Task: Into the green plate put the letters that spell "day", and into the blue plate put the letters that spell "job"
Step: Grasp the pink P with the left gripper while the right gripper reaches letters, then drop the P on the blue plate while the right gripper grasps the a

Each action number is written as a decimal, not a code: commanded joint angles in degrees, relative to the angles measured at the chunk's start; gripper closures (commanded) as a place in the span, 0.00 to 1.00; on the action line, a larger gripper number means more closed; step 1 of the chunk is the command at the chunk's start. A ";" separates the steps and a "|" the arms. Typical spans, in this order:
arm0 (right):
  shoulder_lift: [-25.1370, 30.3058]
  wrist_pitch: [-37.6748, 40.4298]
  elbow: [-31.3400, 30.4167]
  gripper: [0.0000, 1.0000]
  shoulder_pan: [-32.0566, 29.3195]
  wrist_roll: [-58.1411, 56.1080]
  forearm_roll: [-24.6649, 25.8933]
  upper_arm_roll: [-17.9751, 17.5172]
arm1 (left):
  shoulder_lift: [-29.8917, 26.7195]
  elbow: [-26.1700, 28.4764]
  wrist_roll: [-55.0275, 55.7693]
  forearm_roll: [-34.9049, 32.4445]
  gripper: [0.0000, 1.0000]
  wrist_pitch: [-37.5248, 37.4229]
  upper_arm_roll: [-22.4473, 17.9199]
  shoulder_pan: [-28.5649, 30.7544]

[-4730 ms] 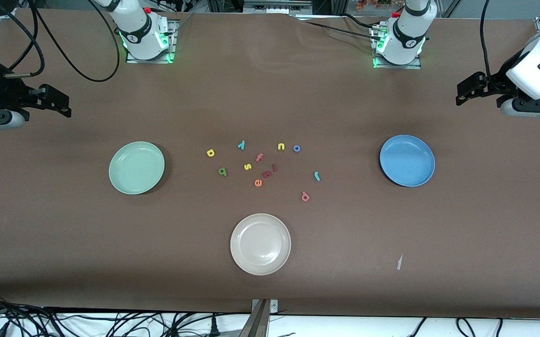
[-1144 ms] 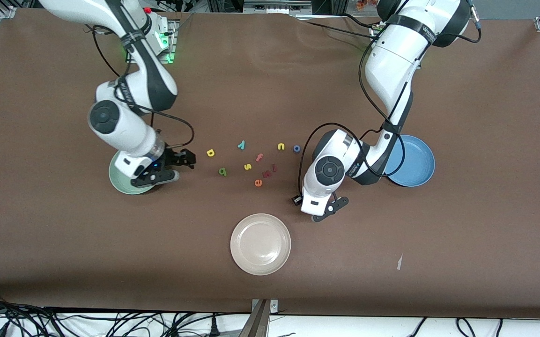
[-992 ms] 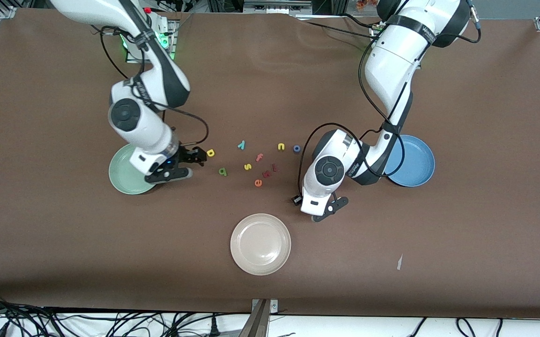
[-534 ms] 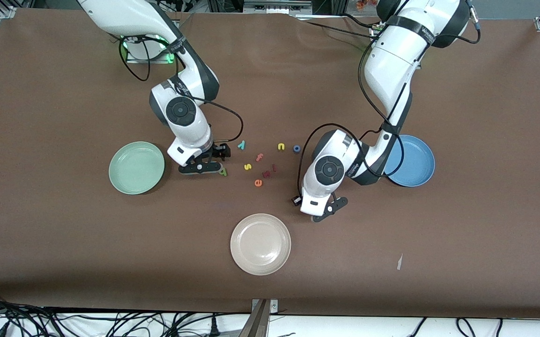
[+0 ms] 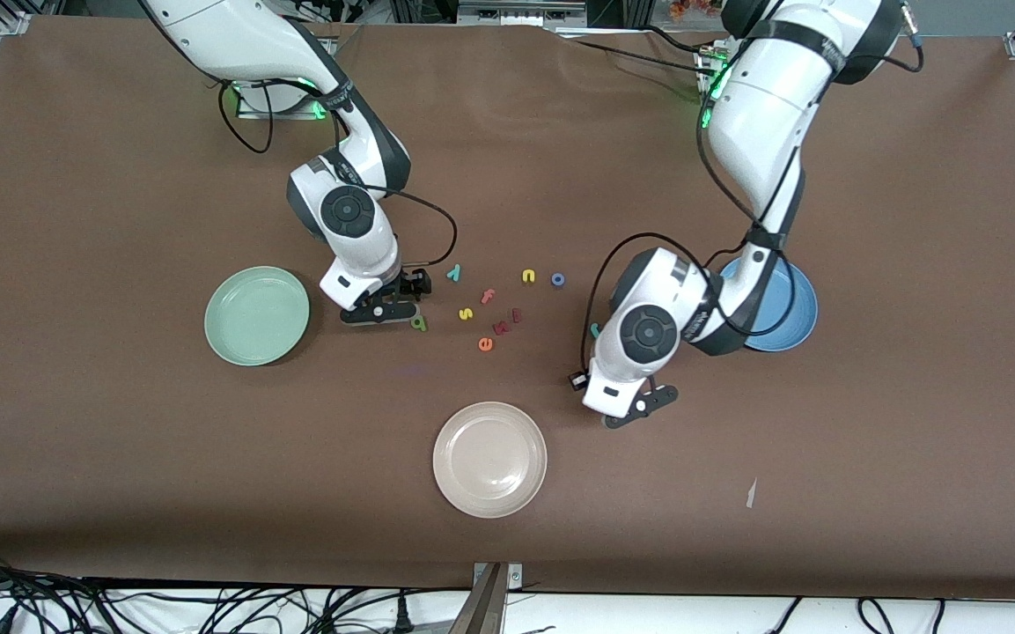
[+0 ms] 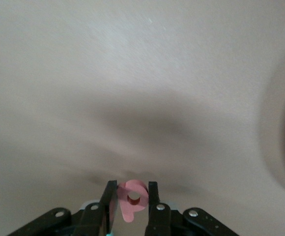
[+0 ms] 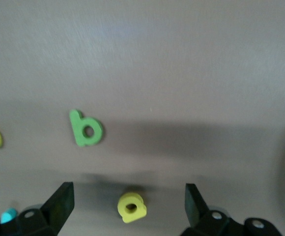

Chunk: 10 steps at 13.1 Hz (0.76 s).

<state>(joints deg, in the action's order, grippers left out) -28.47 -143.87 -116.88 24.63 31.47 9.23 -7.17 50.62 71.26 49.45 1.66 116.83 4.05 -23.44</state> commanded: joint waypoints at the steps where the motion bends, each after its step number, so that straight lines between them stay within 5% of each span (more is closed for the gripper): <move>1: 4.99 -3.69 -7.91 0.00 0.42 1.23 1.06 0.40 | -6.04 2.47 -6.98 -1.30 0.98 -10.00 0.08 2.25; 4: 6.94 -4.05 -10.56 0.00 0.33 1.23 1.06 0.40 | -15.00 14.56 -12.88 -7.51 1.00 -11.80 0.08 3.83; 10: 4.31 -8.44 -10.65 0.00 0.42 1.05 2.19 0.40 | -23.63 29.09 -23.93 -7.81 1.00 -11.71 0.43 10.50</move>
<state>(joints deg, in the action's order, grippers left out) -23.95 -150.11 -126.60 24.65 31.48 9.54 -7.12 31.78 93.96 30.02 -4.97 104.09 3.93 -15.67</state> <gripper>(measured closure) 0.000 0.709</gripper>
